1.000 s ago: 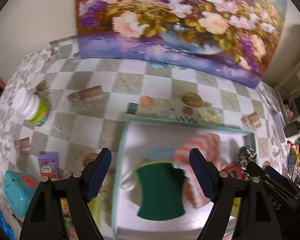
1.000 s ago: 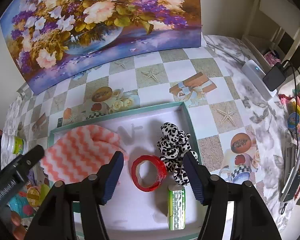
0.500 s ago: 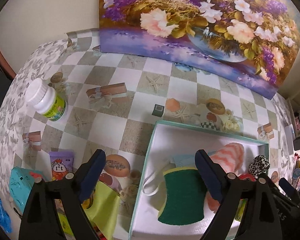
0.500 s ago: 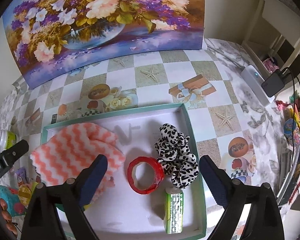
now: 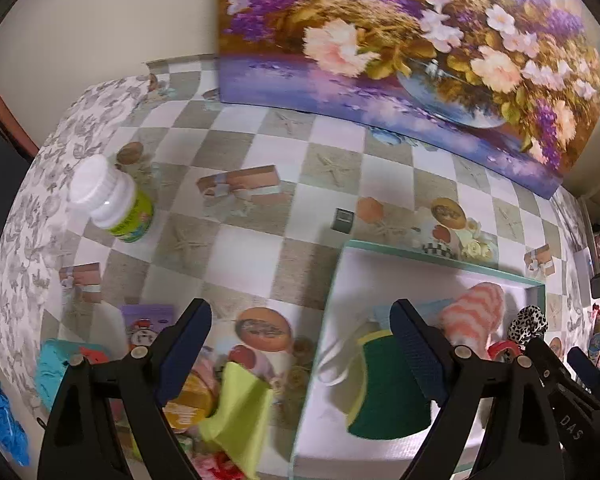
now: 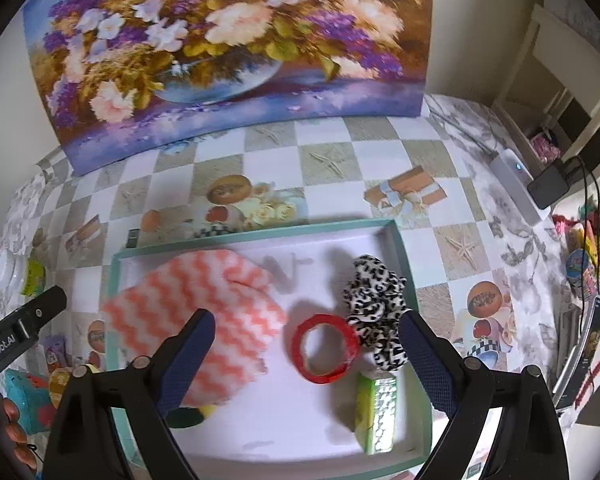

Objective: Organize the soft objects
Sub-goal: 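Withdraw both tools from the tray back toward the pile, then reach the right tool to the yellow round container and grasp it, then move the left tool down to the purple snack packet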

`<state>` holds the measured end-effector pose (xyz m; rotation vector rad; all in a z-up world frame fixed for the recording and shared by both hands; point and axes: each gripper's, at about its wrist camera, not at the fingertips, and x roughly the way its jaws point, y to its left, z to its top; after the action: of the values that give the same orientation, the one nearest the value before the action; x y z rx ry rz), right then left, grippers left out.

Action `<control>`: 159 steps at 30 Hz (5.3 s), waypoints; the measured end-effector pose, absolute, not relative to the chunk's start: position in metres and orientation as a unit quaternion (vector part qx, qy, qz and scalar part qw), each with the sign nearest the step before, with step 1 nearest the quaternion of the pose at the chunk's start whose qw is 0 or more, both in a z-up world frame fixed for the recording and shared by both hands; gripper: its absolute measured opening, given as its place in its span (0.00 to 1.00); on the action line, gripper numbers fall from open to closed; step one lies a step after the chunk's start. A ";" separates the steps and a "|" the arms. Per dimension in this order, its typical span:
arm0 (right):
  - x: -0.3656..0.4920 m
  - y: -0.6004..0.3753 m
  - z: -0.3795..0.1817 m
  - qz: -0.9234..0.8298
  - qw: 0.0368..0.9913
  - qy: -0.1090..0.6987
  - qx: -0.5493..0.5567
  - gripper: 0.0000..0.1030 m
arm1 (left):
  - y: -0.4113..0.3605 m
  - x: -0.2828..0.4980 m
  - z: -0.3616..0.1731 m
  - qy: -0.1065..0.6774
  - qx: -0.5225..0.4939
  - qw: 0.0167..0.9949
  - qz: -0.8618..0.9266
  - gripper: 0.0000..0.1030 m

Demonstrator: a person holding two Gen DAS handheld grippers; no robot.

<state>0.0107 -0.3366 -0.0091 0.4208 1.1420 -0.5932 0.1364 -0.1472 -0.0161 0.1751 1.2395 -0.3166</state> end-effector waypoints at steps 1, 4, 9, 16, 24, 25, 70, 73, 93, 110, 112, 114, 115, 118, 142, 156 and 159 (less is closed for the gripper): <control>0.013 -0.331 -0.005 -0.272 0.783 0.525 0.191 0.92 | -0.142 0.138 -0.014 0.576 0.080 0.800 -0.145 0.88; 0.020 -0.317 0.004 -0.262 0.793 0.516 0.189 0.92 | -0.121 0.143 -0.006 0.571 0.078 0.806 -0.133 0.88; 0.031 -0.288 0.016 -0.238 0.806 0.505 0.194 0.92 | -0.082 0.150 0.003 0.563 0.068 0.817 -0.107 0.88; 0.042 -0.252 0.020 -0.214 0.810 0.511 0.190 0.92 | -0.033 0.152 0.006 0.567 0.057 0.817 -0.086 0.88; 0.051 -0.216 0.014 -0.187 0.808 0.528 0.185 0.92 | -0.013 0.143 -0.006 0.580 0.072 0.808 -0.079 0.88; 0.053 -0.211 0.011 -0.179 0.807 0.533 0.183 0.92 | -0.011 0.142 -0.010 0.584 0.077 0.804 -0.080 0.88; 0.129 -0.072 -0.084 0.051 0.763 0.619 0.178 0.70 | 0.045 0.196 -0.075 0.655 0.052 0.753 -0.050 0.88; 0.131 -0.070 -0.089 0.053 0.758 0.625 0.179 0.69 | 0.045 0.196 -0.075 0.654 0.051 0.753 -0.050 0.88; 0.124 -0.085 -0.101 0.059 0.751 0.625 0.205 0.51 | 0.042 0.194 -0.080 0.657 0.055 0.750 -0.052 0.88; 0.116 -0.115 -0.058 0.058 0.780 0.578 0.233 0.51 | 0.040 0.191 -0.076 0.658 0.058 0.749 -0.057 0.88; 0.114 -0.117 -0.053 0.057 0.783 0.572 0.238 0.51 | 0.040 0.191 -0.075 0.657 0.059 0.749 -0.057 0.88; 0.112 -0.121 -0.049 0.056 0.785 0.567 0.243 0.51 | 0.040 0.190 -0.075 0.657 0.059 0.749 -0.057 0.88; 0.114 -0.118 -0.048 0.053 0.786 0.566 0.242 0.51 | 0.040 0.190 -0.075 0.658 0.059 0.749 -0.057 0.88; 0.117 -0.117 -0.052 0.033 0.786 0.576 0.221 0.51 | 0.040 0.191 -0.076 0.658 0.060 0.748 -0.057 0.88; 0.129 -0.128 -0.097 -0.033 0.767 0.605 0.212 0.57 | 0.039 0.190 -0.081 0.662 0.071 0.744 -0.057 0.88; 0.136 -0.116 -0.098 -0.028 0.772 0.611 0.171 0.54 | 0.039 0.190 -0.083 0.663 0.071 0.743 -0.056 0.88; 0.135 -0.118 -0.092 -0.023 0.777 0.603 0.177 0.52 | 0.039 0.190 -0.083 0.663 0.071 0.743 -0.056 0.88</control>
<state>0.1352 -0.1180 -0.0925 0.3820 1.3053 -0.0500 0.1905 0.0394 -0.0829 0.1559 1.4527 -0.1225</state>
